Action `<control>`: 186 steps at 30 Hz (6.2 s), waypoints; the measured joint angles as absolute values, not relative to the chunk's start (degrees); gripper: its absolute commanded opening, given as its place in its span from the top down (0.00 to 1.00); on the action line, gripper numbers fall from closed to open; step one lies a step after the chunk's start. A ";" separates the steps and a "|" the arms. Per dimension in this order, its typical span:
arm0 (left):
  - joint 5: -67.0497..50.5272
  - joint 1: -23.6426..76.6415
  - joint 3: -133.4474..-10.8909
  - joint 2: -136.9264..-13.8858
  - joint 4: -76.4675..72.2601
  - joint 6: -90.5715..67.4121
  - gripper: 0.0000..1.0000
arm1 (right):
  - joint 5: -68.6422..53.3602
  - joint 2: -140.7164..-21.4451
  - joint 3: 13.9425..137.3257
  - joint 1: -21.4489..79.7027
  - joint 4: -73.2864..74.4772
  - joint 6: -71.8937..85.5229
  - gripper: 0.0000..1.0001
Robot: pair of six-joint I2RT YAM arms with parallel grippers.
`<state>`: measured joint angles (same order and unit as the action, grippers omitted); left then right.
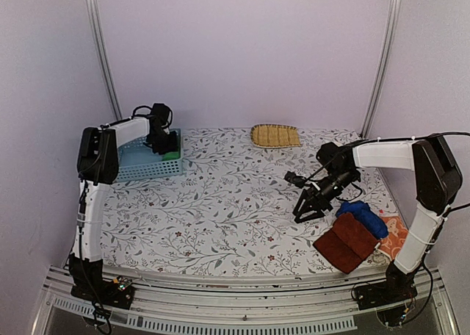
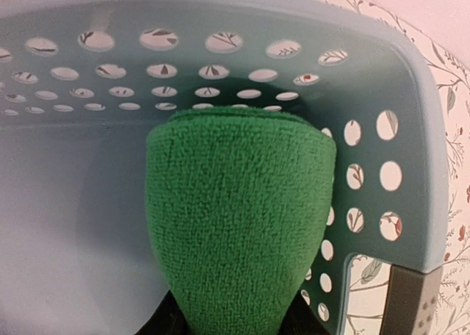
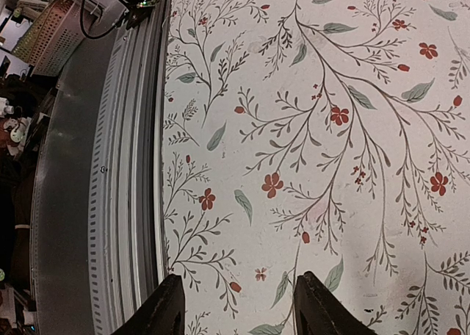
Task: Roll the towels
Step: Place the towel in the bin, then pick up the towel from the corner of the board, then place the towel at the center of the board, then pick up the towel from the center of the board.
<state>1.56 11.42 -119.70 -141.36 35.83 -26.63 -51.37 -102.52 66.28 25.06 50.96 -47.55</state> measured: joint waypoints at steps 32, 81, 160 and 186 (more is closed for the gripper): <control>-2.76 11.46 -105.45 -126.80 32.40 -27.40 0.35 | -51.13 -102.50 66.30 25.06 51.59 -47.97 0.46; 34.76 51.05 -73.49 -105.43 17.15 -15.16 0.01 | -15.86 -84.38 44.53 31.97 44.62 -47.90 0.48; -8.62 50.63 -58.06 -98.02 7.38 -5.19 0.62 | -11.73 -79.15 42.54 26.92 39.81 -60.45 0.44; -15.90 51.20 -47.88 -89.12 -20.84 -36.42 0.66 | -4.99 -82.70 47.99 27.73 34.15 -55.00 0.96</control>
